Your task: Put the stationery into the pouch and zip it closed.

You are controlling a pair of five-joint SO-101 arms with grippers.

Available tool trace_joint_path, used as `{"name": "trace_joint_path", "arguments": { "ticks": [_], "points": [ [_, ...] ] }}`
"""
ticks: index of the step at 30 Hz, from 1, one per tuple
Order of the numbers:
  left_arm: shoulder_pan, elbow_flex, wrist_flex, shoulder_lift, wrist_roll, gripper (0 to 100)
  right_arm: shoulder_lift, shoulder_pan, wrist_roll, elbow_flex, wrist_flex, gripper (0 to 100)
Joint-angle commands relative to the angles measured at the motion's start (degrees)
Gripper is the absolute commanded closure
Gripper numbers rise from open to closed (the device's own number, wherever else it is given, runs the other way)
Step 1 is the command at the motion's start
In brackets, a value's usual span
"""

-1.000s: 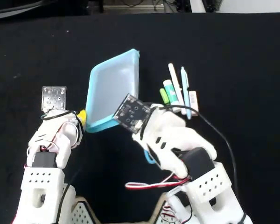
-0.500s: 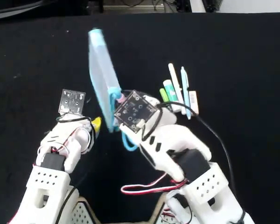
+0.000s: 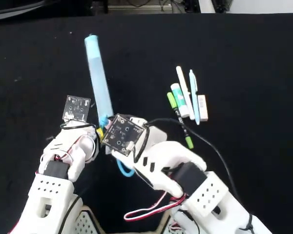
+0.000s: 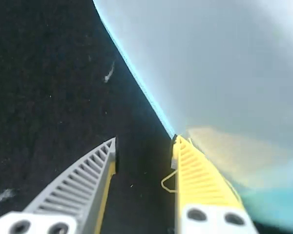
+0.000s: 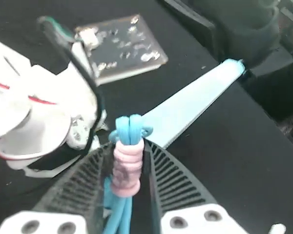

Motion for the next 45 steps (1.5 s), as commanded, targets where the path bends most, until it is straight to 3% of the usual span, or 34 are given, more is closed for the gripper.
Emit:
{"name": "trace_joint_path", "arguments": {
  "ticks": [1, 8, 15, 20, 27, 32, 36, 45],
  "points": [
    [0.1, 0.8, 0.3, -0.9, -0.3, 81, -1.4, -0.7, -0.4, 2.4, -2.5, 98.8],
    [-2.0, 1.3, 0.3, -0.9, -0.6, 81, -1.4, -0.6, -0.5, 5.9, -5.2, 98.8],
    [-15.2, -1.7, 0.3, -0.9, -0.6, 81, -1.4, -0.6, -0.5, 10.7, -5.6, 98.8],
    [-18.4, -2.7, 0.8, -0.9, -0.6, 81, -1.4, -4.2, -0.5, 11.2, -5.5, 98.8],
    [-17.8, -16.2, 21.5, -0.9, -0.6, 81, -1.4, -9.2, -0.5, 15.5, -5.7, 98.8],
    [-17.8, -20.0, 26.5, -0.9, -1.1, 81, -1.4, -9.0, -0.5, 15.9, -5.7, 98.8],
    [-17.7, -21.7, 29.6, -0.9, -6.2, 81, -1.3, -8.9, -0.2, 16.1, -5.7, 98.8],
    [-17.7, -37.8, 46.9, -0.9, -13.3, 81, -1.3, -8.9, -0.5, 21.1, -11.9, 98.8]
  ]
}}
